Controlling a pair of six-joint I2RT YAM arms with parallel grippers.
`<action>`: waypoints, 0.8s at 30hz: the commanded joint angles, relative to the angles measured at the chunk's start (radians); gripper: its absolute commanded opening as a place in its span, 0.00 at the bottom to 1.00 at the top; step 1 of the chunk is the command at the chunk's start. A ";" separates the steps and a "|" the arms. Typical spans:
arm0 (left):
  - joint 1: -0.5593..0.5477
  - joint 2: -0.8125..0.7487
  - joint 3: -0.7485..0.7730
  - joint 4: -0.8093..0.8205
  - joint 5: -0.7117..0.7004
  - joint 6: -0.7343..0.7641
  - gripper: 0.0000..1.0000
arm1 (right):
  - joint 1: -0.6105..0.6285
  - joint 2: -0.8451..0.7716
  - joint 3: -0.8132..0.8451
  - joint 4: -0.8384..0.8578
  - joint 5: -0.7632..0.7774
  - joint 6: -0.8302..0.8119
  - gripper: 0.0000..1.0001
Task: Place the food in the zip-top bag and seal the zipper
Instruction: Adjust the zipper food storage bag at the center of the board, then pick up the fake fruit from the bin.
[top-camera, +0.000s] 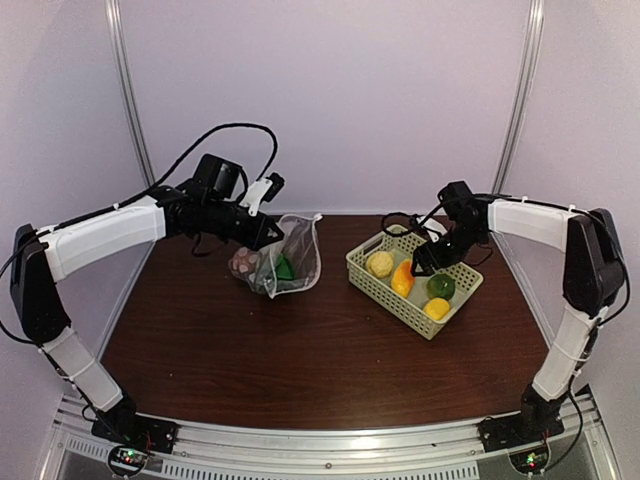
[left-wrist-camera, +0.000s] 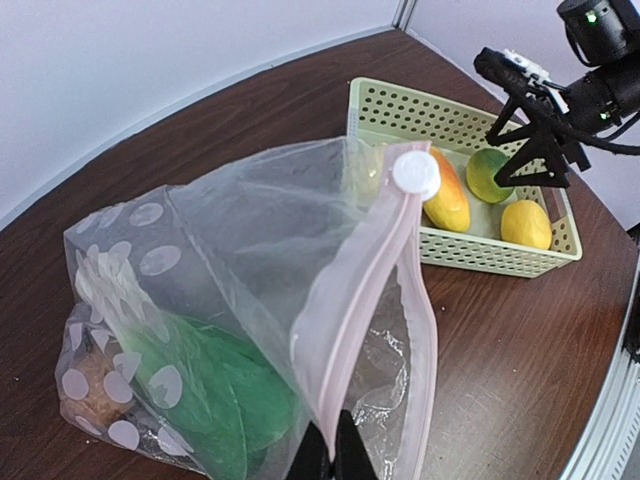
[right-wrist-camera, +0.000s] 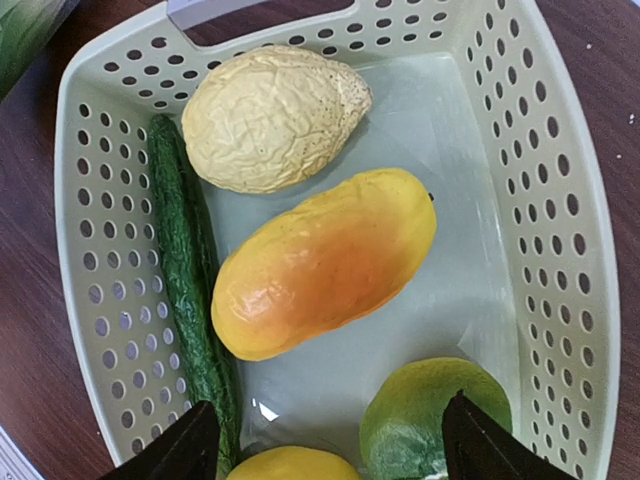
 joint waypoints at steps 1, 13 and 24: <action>-0.002 -0.031 -0.012 0.066 0.015 -0.012 0.00 | -0.005 0.096 0.074 -0.035 -0.090 0.103 0.80; -0.001 -0.017 -0.015 0.064 0.012 -0.011 0.00 | -0.012 0.247 0.166 -0.052 -0.179 0.168 0.72; -0.001 -0.008 -0.022 0.070 0.006 -0.010 0.00 | -0.026 0.390 0.292 -0.045 -0.252 0.238 0.71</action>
